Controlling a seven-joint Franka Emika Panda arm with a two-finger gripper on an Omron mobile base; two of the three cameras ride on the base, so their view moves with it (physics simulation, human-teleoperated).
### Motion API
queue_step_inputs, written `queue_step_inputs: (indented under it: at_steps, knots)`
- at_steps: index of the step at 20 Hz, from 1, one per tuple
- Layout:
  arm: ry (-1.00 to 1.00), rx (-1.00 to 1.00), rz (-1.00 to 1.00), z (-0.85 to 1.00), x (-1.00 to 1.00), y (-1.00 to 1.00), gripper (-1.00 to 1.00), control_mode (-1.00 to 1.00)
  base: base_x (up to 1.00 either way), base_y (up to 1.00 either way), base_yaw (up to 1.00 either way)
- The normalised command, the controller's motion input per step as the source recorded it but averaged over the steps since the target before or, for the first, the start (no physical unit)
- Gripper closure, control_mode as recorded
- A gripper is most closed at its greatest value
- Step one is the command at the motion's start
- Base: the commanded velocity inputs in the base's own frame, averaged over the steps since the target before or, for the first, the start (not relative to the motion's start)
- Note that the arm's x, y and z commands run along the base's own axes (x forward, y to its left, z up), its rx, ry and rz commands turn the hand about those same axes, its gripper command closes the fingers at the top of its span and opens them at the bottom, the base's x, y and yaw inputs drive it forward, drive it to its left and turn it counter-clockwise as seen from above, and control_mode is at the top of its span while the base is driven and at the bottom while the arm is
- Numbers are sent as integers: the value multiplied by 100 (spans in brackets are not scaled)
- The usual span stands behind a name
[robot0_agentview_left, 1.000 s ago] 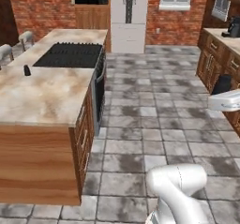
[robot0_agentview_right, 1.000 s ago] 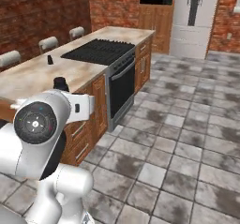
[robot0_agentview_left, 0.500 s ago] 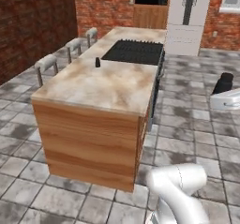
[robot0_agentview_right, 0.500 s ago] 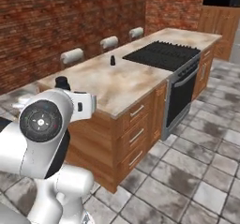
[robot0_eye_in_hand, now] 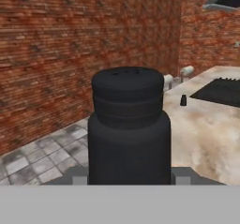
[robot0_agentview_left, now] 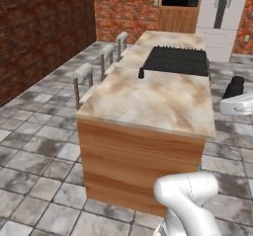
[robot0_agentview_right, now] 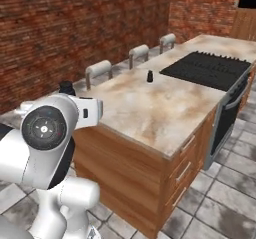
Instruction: The dining table condiment station is running low on shaker. Refill the condiment station by opening the cabinet and taking the shaker from the cabinet and placing it on the dining table.
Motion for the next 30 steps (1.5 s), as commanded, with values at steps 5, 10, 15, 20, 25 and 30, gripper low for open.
queue_step_inputs:
  at_steps: [5,10,15,20,25,30]
  knots:
    - [0,0,0,0,0,0,100,100,86,100,-20]
    - [0,0,0,0,0,0,100,100,58,100,-24]
    - [0,0,0,0,0,0,100,100,56,100,-25]
    - [0,0,0,0,0,0,100,100,67,100,-33]
    - [0,0,0,0,0,0,100,100,77,100,-42]
    - [0,0,0,0,0,0,100,100,84,100,-50]
